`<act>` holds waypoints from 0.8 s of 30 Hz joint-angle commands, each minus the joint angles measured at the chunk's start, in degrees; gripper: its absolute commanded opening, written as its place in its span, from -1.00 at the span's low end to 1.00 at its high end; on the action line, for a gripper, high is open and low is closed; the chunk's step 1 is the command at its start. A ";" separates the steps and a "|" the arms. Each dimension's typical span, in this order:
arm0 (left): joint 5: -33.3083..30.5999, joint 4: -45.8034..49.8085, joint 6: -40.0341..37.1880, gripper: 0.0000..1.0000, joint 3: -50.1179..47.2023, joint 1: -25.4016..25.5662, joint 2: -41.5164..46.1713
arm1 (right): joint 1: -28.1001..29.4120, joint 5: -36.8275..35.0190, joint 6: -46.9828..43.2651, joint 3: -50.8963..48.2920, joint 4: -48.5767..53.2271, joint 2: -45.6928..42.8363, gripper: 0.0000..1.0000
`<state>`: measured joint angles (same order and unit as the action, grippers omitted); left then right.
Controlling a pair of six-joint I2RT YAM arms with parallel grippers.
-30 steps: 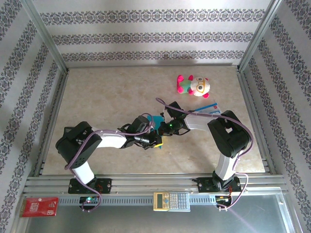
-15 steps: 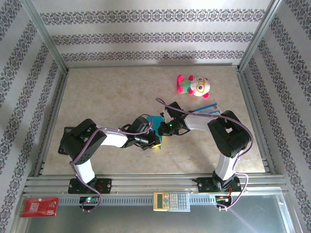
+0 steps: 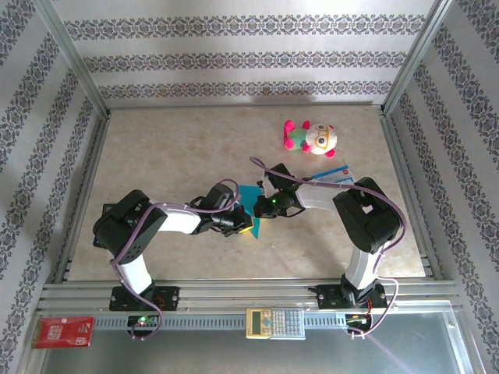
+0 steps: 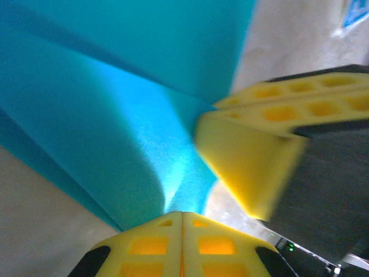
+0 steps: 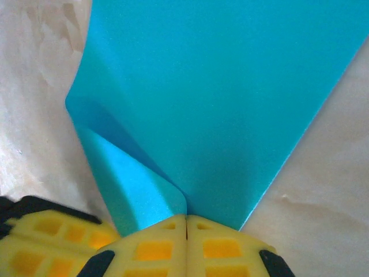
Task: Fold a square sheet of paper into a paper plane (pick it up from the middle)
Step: Third fold the triangle at the center of the table.
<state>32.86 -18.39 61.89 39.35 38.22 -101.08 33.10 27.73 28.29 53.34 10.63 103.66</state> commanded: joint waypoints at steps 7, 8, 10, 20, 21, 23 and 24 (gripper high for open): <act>-0.66 2.44 -2.10 -0.81 0.31 -0.23 1.75 | 0.21 -3.74 -0.74 -2.28 3.74 2.87 -0.97; -0.64 2.55 -2.20 -0.80 0.50 -0.24 2.54 | 0.21 -3.69 -0.82 -2.20 3.78 2.95 -0.97; -0.58 2.94 -2.15 -0.76 0.65 -0.63 3.54 | 0.16 -3.58 -0.85 -2.11 3.71 3.13 -0.97; 1.42 4.04 -3.75 -0.76 1.28 -6.04 3.18 | 0.21 -3.32 -0.92 -2.02 3.49 3.38 -0.97; 1.72 4.57 -4.26 -0.76 1.87 -6.29 2.79 | 0.21 -3.23 -0.95 -2.04 3.49 3.39 -0.97; 1.92 6.58 -5.72 -0.75 3.52 -6.40 2.06 | 0.21 -3.14 -1.02 -1.94 3.46 3.48 -0.97; 2.12 7.46 -6.36 -0.75 4.45 -6.40 1.68 | 0.21 -3.12 -0.98 -1.85 3.50 3.49 -0.97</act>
<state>33.21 -14.57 59.20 40.80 32.12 -98.06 33.10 27.77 28.25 53.34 10.50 103.66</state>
